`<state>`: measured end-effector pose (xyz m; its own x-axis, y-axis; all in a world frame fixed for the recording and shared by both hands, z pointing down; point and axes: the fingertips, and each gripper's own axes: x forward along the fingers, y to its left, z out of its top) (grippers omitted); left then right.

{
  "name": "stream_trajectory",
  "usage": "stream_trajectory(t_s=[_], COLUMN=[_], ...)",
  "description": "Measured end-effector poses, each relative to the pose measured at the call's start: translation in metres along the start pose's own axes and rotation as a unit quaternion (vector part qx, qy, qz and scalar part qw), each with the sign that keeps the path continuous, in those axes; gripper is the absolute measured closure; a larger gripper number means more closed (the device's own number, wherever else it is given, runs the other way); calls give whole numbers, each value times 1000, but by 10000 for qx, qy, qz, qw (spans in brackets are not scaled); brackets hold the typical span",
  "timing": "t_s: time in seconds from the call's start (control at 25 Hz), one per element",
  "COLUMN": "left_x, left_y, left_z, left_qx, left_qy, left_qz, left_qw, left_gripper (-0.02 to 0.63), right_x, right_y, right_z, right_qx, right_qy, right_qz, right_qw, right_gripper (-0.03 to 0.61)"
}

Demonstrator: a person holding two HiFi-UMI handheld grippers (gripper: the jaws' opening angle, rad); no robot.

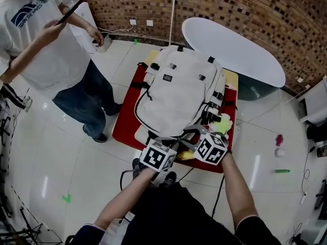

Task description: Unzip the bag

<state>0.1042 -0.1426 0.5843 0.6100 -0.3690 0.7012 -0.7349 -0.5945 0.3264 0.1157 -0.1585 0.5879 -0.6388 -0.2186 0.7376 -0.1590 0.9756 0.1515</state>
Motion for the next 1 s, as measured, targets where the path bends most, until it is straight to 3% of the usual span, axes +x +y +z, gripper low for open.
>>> stream_trajectory(t_s=[0.12,0.28,0.32,0.48,1.0], left_x=[0,0,1,2,-27], left_y=[-1,1,2,10,48], left_z=[-2,-4,-5,-10,-12], left_qx=[6,31,38,44,744], left_qy=[32,55,72,118,310], left_qz=[-67,-118,-135,-190,-331], left_qw=[10000,9999,9999,9997,9962], left_gripper=[578,578,578,578,578], right_x=[-7,10,13,10,3], right_y=[0,12,12,10,6], right_z=[8,-8,-12,-20,-19], right_qx=[15,-386,-452,-526,263], right_qy=[-170,407,519,730,897], right_qz=[72,377,365,192,-281], right_qw=[9998,9977,9970,9958,9952], right_gripper=[437,424,466,533,555])
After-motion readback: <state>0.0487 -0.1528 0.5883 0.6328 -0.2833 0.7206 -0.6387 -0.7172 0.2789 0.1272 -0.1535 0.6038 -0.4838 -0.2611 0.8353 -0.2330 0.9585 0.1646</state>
